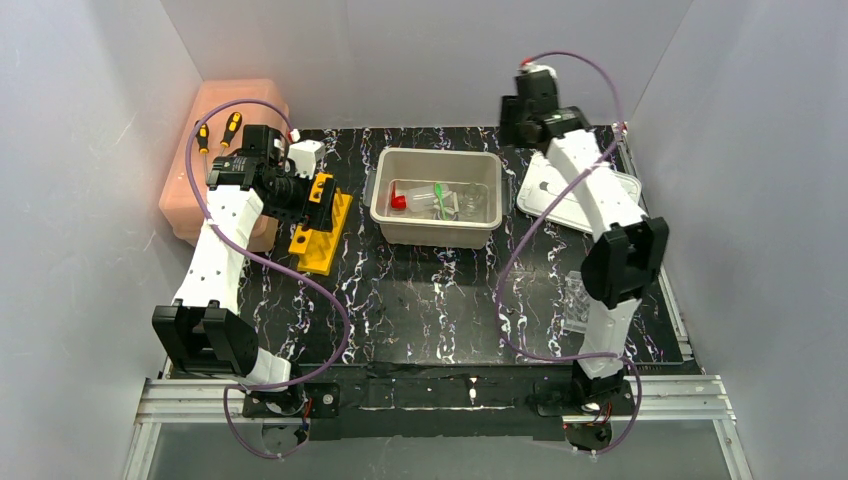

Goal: Organize the chemistry lab equipment
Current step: Place the chemistry item in the storage box, then pick up the storage box lid at the center of the board.

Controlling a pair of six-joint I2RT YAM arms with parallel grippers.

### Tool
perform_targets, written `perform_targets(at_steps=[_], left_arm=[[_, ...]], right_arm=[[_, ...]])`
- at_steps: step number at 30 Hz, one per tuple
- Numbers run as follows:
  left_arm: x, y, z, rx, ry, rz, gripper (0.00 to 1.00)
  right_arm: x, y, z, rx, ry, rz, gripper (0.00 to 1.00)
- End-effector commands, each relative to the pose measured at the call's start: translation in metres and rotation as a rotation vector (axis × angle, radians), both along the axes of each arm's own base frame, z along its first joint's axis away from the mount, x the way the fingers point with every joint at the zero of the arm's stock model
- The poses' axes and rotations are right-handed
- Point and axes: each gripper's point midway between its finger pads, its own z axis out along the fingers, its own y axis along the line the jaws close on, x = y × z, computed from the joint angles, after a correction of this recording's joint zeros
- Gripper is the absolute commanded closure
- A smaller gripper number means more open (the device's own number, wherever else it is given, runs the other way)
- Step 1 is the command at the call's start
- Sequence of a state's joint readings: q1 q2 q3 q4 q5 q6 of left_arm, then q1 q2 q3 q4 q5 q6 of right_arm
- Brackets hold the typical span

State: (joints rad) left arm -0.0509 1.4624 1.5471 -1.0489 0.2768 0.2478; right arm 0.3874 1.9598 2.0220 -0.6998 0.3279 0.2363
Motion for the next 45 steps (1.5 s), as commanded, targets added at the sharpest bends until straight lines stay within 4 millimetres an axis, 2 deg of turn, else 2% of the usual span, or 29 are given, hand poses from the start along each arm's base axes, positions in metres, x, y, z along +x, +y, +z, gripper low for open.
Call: perform_targets(at_steps=[1,8,13,16,20,25,32,35,39,45], left_arm=[[-0.006,-0.002,0.01,-0.018,-0.017,-0.018,0.01],[-0.006,-0.003,0.009,-0.022,-0.012,-0.025,0.01],[-0.006,-0.004,0.007,-0.025,-0.006,-0.028,0.01],[-0.006,-0.004,0.007,-0.024,-0.005,-0.029,0.01],[-0.004,-0.005,0.007,-0.028,-0.003,-0.029,0.01],[-0.005,-0.005,0.006,-0.032,-0.002,-0.028,0.01],[-0.008,-0.004,-0.003,-0.025,0.019,-0.028,0.01],[-0.007,-0.004,-0.003,-0.022,0.019,-0.028,0.01],[-0.004,-0.003,-0.004,-0.019,0.024,-0.023,0.01],[-0.002,-0.003,-0.002,-0.019,0.031,-0.015,0.01]], right_arm=[[-0.009,-0.095,-0.001,0.011,0.0,-0.27,0.24],[-0.041,-0.186,-0.057,-0.026,0.094,-0.535,0.24],[-0.071,-0.245,-0.087,-0.043,0.144,-0.723,0.23],[-0.084,-0.263,-0.107,-0.011,0.184,-0.766,0.25],[-0.095,-0.267,-0.129,0.007,0.233,-0.794,0.26],[-0.094,-0.261,-0.156,0.043,0.298,-0.782,0.29],[-0.077,-0.248,-0.172,0.133,0.287,-0.76,0.31],[-0.066,-0.235,-0.178,0.196,0.293,-0.72,0.37],[-0.048,-0.206,-0.172,0.213,0.259,-0.64,0.39],[-0.008,-0.179,-0.152,0.201,0.198,-0.531,0.38]])
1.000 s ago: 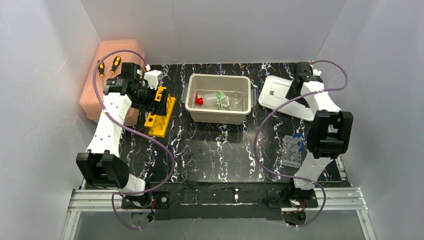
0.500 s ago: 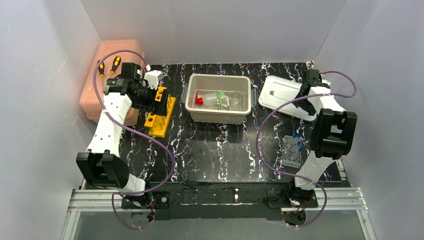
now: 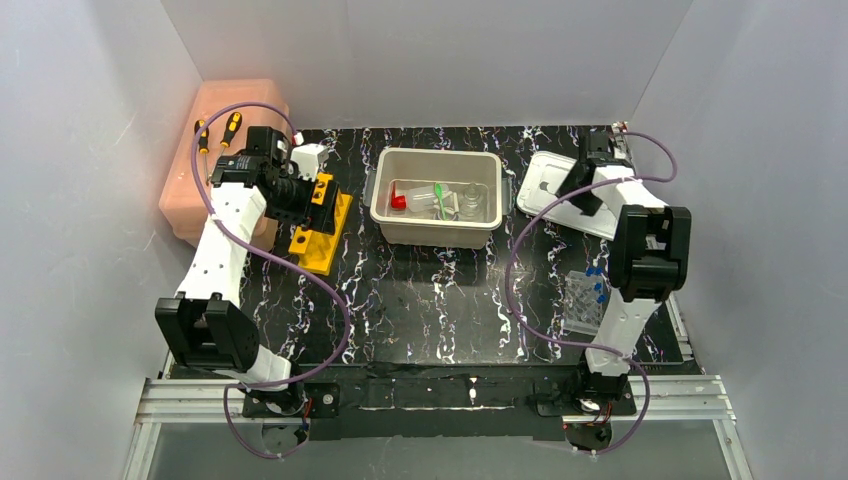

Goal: Organize the chemistry lab equipment
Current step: Pick up the storage box lid at the center of the board.

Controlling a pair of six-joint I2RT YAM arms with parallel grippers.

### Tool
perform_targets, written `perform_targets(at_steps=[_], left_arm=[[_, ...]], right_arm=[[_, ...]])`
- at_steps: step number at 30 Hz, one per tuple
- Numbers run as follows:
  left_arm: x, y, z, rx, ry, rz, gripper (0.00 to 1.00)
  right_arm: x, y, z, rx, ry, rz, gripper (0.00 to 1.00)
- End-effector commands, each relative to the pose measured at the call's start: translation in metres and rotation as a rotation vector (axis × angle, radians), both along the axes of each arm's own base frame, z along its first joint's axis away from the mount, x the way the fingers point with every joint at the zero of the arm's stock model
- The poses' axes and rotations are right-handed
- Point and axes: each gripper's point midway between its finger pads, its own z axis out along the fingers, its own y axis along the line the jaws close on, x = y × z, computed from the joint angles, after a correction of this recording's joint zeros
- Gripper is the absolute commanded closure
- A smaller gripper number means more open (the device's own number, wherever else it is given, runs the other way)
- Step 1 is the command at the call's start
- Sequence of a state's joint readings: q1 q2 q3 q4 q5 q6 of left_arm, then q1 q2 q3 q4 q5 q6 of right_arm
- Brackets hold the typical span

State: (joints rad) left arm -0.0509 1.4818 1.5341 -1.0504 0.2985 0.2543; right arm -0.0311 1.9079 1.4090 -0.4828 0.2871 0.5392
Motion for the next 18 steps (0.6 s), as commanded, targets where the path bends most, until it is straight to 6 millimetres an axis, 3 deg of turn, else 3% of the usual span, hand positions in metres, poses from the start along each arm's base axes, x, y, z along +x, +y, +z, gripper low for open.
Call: perform_targets(at_steps=[1,2,6,12,18], left_arm=[[-0.001,0.0,0.007,-0.005,-0.001,0.0,0.01],[-0.001,0.0,0.007,-0.007,0.001,0.001,0.01],[0.002,0.0,0.005,-0.007,0.013,0.004,0.01],[0.003,0.002,0.004,0.004,0.015,0.002,0.01],[0.002,0.0,0.004,-0.003,0.016,-0.003,0.01]], right_arm=[[0.052,0.024,0.029,0.005,-0.127,0.092,0.38],[0.064,0.035,0.035,0.009,-0.142,0.119,0.37],[0.089,0.059,0.023,-0.011,-0.105,0.175,0.33],[0.102,0.085,0.0,-0.05,-0.067,0.236,0.33],[0.118,0.103,0.0,-0.061,-0.082,0.281,0.35]])
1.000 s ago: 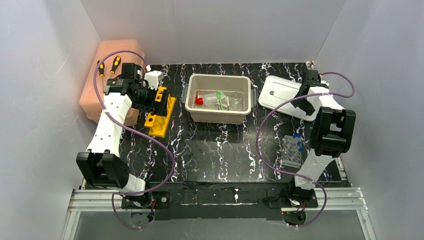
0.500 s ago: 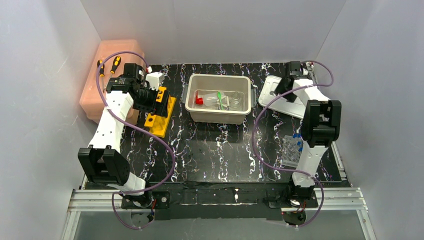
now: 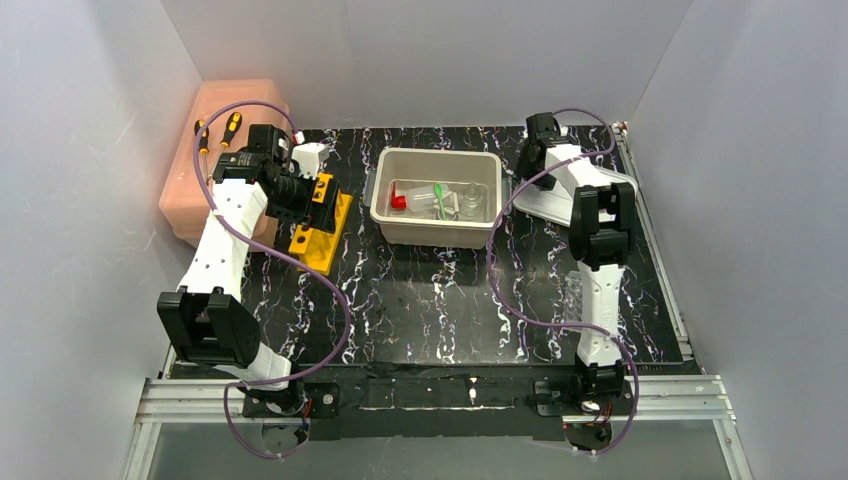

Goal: Organize the chemistry lab equipment
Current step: Pick up the storage box lid at the center of the board.

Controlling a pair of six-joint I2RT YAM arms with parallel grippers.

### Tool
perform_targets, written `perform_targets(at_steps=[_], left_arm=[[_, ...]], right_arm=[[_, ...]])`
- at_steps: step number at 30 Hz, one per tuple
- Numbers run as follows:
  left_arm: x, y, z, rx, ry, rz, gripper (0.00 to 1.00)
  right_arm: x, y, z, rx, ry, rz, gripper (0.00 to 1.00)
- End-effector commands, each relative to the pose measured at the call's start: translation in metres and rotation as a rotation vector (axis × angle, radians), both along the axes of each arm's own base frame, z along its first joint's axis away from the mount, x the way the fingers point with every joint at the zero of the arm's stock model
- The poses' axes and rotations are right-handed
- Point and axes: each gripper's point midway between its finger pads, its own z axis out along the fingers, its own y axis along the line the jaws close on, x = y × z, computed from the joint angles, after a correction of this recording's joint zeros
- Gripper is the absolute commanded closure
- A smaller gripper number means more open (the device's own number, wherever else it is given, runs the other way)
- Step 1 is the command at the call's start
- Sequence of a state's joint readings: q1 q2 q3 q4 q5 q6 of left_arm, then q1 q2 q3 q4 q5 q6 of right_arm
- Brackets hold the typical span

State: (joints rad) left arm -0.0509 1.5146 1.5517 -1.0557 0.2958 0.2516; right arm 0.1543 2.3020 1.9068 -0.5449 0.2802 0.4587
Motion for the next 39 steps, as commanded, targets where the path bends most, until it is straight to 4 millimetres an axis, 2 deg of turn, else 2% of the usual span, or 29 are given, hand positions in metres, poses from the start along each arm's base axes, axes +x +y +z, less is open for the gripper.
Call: perform_targets(at_steps=[1,8,14,22,24,33,39], left_arm=[[-0.002,0.0,0.009,-0.009,-0.005,-0.007,0.01],[-0.001,0.001,0.007,-0.004,-0.004,-0.007,0.01],[-0.004,0.001,0.004,0.0,0.003,-0.013,0.01],[-0.005,0.003,0.007,0.011,-0.009,-0.013,0.01],[-0.006,0.004,0.008,0.015,-0.009,-0.013,0.01],[-0.004,0.005,0.007,0.021,-0.003,-0.013,0.01],[-0.004,0.005,0.005,0.024,0.0,-0.014,0.01]], right_arm=[[0.02,0.007,0.022,-0.02,-0.057,0.028,0.36],[0.025,0.011,0.013,-0.031,-0.045,0.039,0.41],[0.021,0.013,0.025,-0.079,-0.064,0.045,0.41],[0.038,0.037,0.057,-0.074,-0.152,0.045,0.42],[0.042,0.042,0.055,-0.069,-0.159,0.047,0.42],[0.037,0.046,0.009,-0.07,-0.08,0.059,0.47],[0.029,0.041,-0.001,-0.1,-0.047,0.054,0.48]])
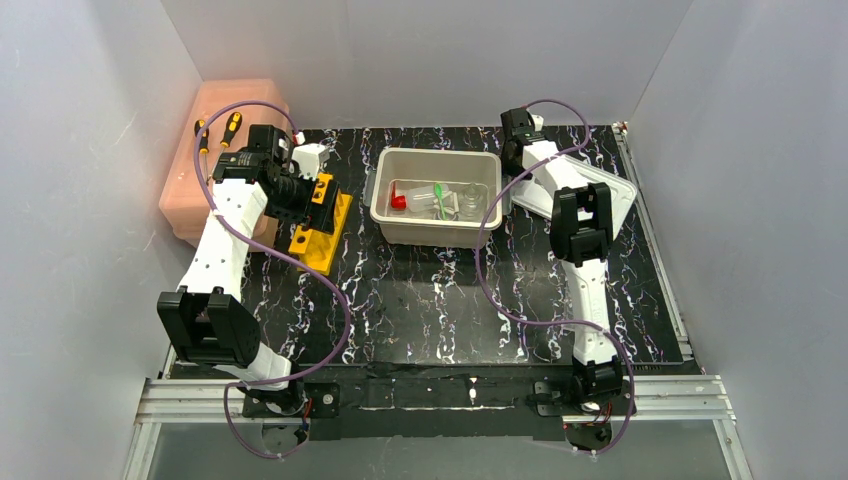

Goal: Organize the chemistry lab equipment
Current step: Pick up the storage box lid at the center of the board.

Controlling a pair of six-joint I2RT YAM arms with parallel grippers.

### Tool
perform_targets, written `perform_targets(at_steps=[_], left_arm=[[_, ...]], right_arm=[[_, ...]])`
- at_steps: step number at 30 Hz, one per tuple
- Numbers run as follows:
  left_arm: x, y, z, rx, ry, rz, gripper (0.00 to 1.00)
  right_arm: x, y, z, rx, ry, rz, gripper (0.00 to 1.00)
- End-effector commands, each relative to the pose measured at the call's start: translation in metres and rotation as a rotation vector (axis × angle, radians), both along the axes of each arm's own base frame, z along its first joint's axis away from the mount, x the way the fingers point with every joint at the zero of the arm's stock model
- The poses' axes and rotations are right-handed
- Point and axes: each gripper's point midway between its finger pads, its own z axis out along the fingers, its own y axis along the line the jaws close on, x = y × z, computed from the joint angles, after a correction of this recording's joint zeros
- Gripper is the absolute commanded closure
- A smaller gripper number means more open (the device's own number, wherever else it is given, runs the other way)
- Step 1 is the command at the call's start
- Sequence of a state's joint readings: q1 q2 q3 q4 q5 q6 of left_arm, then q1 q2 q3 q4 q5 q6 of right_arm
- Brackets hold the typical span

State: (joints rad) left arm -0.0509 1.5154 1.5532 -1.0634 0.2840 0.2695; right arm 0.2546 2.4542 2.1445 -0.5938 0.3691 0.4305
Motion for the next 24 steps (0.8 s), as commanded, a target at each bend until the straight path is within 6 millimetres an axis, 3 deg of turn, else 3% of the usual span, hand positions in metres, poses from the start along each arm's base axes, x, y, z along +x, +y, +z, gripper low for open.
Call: perform_targets(at_steps=[1,16,22,24], left_arm=[[-0.004,0.003,0.006,0.008,0.0,-0.003,0.01],[-0.01,0.004,0.009,0.013,-0.017,-0.007,0.01],[-0.013,0.004,0.011,0.016,-0.026,-0.008,0.01],[-0.013,0.006,0.011,0.022,-0.029,-0.008,0.01]], right_arm=[[-0.002,-0.007,-0.002,-0.022,0.003,-0.02,0.49],[-0.041,-0.016,0.004,-0.127,0.048,-0.013,0.83],[-0.048,-0.016,0.003,-0.155,0.061,-0.001,0.84],[-0.048,-0.015,-0.001,-0.16,0.071,0.004,0.8]])
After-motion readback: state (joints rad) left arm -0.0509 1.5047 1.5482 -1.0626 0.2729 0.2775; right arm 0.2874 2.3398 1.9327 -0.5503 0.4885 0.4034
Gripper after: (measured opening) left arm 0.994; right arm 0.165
